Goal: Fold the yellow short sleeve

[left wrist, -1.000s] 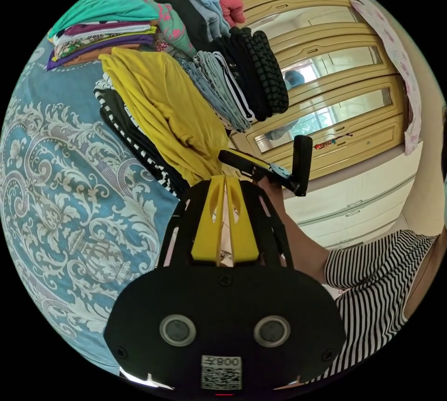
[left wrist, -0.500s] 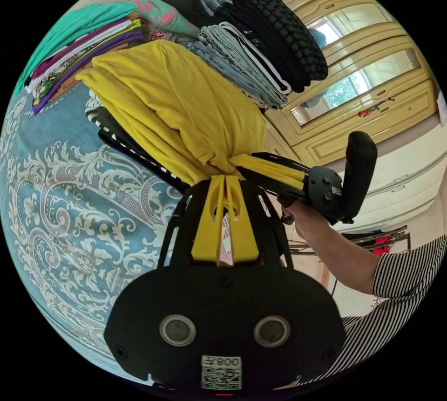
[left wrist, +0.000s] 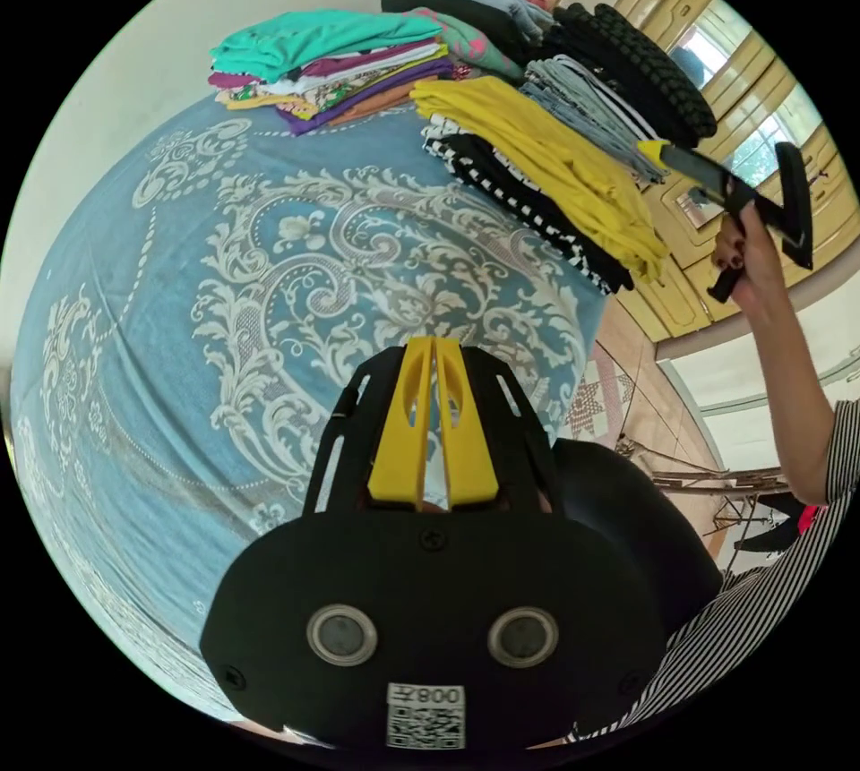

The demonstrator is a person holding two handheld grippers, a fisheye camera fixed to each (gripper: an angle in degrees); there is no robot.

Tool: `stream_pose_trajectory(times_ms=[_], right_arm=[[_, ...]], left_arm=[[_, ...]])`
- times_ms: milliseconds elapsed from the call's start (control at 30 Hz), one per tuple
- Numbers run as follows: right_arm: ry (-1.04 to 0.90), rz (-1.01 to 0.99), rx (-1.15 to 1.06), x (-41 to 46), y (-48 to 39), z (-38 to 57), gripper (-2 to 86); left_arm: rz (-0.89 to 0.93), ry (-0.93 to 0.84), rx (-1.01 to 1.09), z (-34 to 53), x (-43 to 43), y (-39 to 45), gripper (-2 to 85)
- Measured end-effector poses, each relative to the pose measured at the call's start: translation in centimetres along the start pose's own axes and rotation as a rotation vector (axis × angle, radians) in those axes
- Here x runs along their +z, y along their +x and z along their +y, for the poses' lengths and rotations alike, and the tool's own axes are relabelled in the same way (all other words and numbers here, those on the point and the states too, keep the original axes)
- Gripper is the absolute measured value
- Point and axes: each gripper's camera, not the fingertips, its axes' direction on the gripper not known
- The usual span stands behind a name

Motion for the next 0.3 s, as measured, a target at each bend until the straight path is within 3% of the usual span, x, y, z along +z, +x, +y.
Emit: stream_pose_trajectory(times_ms=[300], right_arm=[[0.009,-0.183,-0.249,11.8,-13.0,-17.6,6.1]], left_arm=[[0.018,0.096,0.020,4.7,-1.9,-3.6,0.2]])
